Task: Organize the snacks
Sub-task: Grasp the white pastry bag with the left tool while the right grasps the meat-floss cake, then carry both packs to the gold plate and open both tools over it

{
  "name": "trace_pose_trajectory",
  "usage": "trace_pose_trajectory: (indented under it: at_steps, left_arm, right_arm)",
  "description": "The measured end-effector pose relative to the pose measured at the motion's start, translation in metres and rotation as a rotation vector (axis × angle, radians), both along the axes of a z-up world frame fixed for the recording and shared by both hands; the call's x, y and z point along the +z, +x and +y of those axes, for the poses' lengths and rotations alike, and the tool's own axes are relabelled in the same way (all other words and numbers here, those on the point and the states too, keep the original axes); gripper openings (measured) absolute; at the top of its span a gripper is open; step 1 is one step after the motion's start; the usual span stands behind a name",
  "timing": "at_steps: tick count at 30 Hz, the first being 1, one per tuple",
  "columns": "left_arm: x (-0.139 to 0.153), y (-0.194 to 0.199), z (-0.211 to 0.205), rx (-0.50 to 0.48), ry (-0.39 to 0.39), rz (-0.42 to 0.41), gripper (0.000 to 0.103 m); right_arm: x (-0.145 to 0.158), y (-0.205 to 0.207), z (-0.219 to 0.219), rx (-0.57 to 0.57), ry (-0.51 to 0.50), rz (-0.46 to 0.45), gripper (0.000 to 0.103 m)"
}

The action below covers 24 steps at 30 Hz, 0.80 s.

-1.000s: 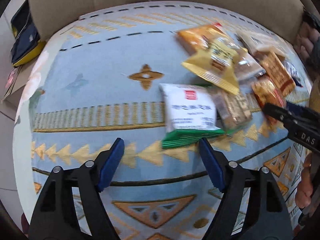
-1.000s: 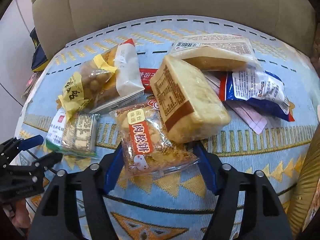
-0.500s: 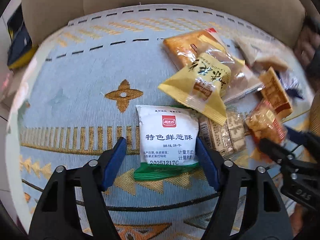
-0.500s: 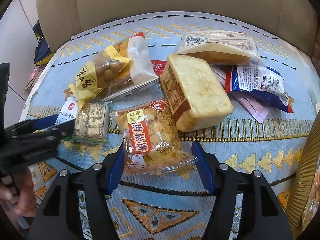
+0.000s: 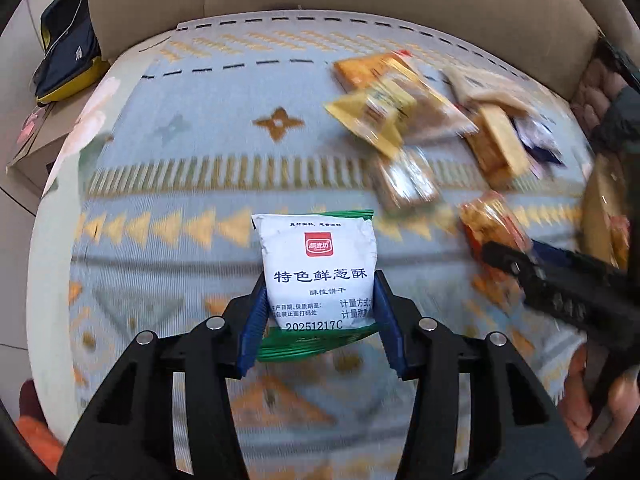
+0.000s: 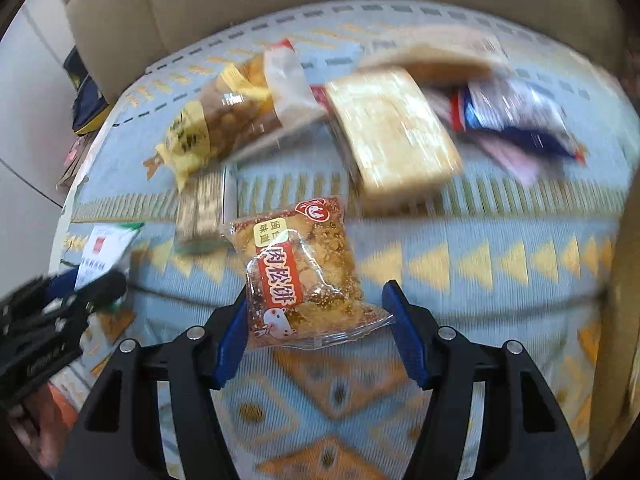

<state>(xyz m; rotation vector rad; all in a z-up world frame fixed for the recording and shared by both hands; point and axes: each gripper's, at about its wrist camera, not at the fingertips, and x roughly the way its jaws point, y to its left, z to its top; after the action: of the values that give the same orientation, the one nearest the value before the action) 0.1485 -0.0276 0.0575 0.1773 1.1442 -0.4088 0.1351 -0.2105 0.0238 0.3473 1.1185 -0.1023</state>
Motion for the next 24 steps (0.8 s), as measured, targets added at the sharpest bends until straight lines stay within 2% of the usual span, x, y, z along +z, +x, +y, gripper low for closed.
trace_pose_trajectory:
  at_steps: [5, 9, 11, 14, 16, 18, 20, 24]
  left_arm:
    - [0.009, -0.045, 0.014, 0.003, -0.03, 0.014, 0.049]
    - [0.005, -0.064, 0.024, 0.014, -0.067, 0.026, 0.049]
    - [0.001, -0.07, 0.025, 0.008, -0.045, 0.005, 0.049]
    - [-0.003, -0.078, 0.029, 0.004, -0.052, 0.025, 0.05]
    - [-0.003, -0.081, 0.03, -0.011, -0.036, 0.004, 0.05]
    - [-0.003, -0.082, 0.029, -0.02, -0.017, -0.016, 0.05]
    - [-0.004, -0.08, 0.03, -0.017, -0.025, -0.016, 0.05]
    - [-0.007, -0.076, 0.03, -0.005, -0.033, -0.02, 0.05]
  right_arm:
    - [0.005, -0.035, 0.002, -0.043, 0.08, 0.085, 0.062]
    - [0.005, -0.088, 0.018, -0.04, 0.039, 0.137, 0.062]
    - [0.0, -0.112, 0.023, -0.052, 0.049, 0.167, 0.062]
    - [-0.007, -0.144, 0.03, -0.078, 0.03, 0.201, 0.062]
    - [-0.006, -0.153, 0.033, -0.082, 0.02, 0.21, 0.064]
    - [-0.008, -0.16, 0.037, -0.077, 0.039, 0.226, 0.084]
    - [-0.01, -0.16, 0.039, -0.071, 0.037, 0.204, 0.084]
    - [-0.014, -0.154, 0.05, -0.045, -0.089, 0.177, 0.081]
